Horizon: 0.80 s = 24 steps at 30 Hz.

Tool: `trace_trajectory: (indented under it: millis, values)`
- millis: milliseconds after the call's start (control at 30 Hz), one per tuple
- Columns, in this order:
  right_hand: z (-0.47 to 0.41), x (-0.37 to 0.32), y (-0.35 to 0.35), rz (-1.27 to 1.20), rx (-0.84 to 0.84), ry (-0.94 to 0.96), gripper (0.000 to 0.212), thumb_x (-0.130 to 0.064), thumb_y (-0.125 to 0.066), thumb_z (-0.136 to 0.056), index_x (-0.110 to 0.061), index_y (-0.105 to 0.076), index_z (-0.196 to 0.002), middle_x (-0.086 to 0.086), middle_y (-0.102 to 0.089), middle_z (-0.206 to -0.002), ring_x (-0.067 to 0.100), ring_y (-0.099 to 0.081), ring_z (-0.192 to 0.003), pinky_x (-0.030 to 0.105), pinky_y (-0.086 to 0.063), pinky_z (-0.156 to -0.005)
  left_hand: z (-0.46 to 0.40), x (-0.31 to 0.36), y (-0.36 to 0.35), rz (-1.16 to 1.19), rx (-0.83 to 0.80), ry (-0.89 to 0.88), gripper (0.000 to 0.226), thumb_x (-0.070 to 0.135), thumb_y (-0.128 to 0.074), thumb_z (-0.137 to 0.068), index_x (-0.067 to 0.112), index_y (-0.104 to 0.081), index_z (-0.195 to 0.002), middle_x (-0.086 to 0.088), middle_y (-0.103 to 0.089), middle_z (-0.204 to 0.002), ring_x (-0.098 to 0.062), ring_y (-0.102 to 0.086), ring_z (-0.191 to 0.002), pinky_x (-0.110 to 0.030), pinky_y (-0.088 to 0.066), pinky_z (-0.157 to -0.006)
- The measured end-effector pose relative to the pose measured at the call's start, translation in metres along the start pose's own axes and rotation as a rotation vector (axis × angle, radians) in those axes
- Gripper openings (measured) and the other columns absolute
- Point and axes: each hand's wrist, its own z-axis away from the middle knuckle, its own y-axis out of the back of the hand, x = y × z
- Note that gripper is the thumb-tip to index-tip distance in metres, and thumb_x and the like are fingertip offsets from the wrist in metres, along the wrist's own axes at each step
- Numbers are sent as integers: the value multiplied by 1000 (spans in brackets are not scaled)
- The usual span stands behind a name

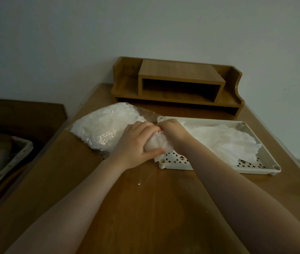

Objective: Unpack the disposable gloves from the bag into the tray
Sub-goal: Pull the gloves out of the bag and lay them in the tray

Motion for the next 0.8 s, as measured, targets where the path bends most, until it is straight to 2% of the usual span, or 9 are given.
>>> trace_trajectory:
  millis: [100,200,367,467,533,600,667,733,800]
  values:
    - [-4,2,6,219,-11,108,17,-3,-57,-87,-6,-70,-98,5,-65,-93,17,-61,-85,25,-49,-72,3,-8,-7,-126,-24,-86,25,35,-50,-86,23,-48,-107,-1,-63,-92,-14,-45,-91,-24,-28,-78]
    - [-3,7,12,375,-63,158,14,-2,-66,-82,-5,-72,-94,8,-68,-91,20,-64,-85,33,-54,-81,7,-14,-6,-195,-8,-159,25,15,-49,-80,19,-64,-100,-1,-60,-83,-14,-44,-84,-23,-27,-73]
    - [5,4,22,373,-85,167,10,0,-65,-83,-6,-72,-87,-1,-67,-81,13,-62,-79,25,-53,-79,13,-17,3,-302,8,-186,20,15,-49,-77,12,-68,-74,-2,-53,-71,-15,-40,-75,-25,-26,-66]
    - [9,-4,35,84,33,139,11,1,-59,-87,-7,-66,-85,1,-63,-86,13,-60,-82,22,-52,-75,17,-17,6,-326,-48,-111,20,15,-46,-73,10,-62,-62,-2,-50,-65,-17,-40,-68,-25,-26,-62]
    - [11,-11,48,-259,92,117,11,1,-56,-88,-7,-63,-88,3,-61,-86,13,-59,-78,22,-52,-71,14,-13,7,-411,-143,-29,27,17,-43,-75,9,-64,-60,-2,-51,-67,-19,-47,-65,-24,-28,-60]
    - [15,-16,59,-668,106,108,10,2,-54,-90,-6,-62,-91,4,-60,-82,10,-59,-68,17,-51,-63,9,-7,8,-502,-335,116,28,20,-45,-85,10,-71,-85,-3,-56,-87,-21,-54,-80,-27,-31,-66]
    - [20,-21,65,-949,103,113,9,0,-53,-92,-4,-60,-96,7,-62,-83,8,-63,-62,14,-50,-57,1,0,11,-512,-490,309,33,30,-43,-91,14,-64,-111,-2,-54,-107,-20,-51,-97,-29,-34,-75]
    - [28,-23,70,-1174,73,145,15,-1,-55,-89,-2,-56,-104,13,-63,-90,10,-65,-61,14,-50,-52,-9,14,14,-525,-497,369,41,38,-38,-92,16,-58,-121,-2,-53,-116,-20,-48,-107,-33,-36,-85]
    - [35,-25,75,-1373,16,196,35,-3,-62,-78,-3,-52,-112,17,-62,-92,11,-65,-58,15,-52,-51,-20,29,15,-507,-359,331,43,39,-37,-92,16,-56,-123,-3,-53,-121,-21,-45,-113,-34,-35,-92]
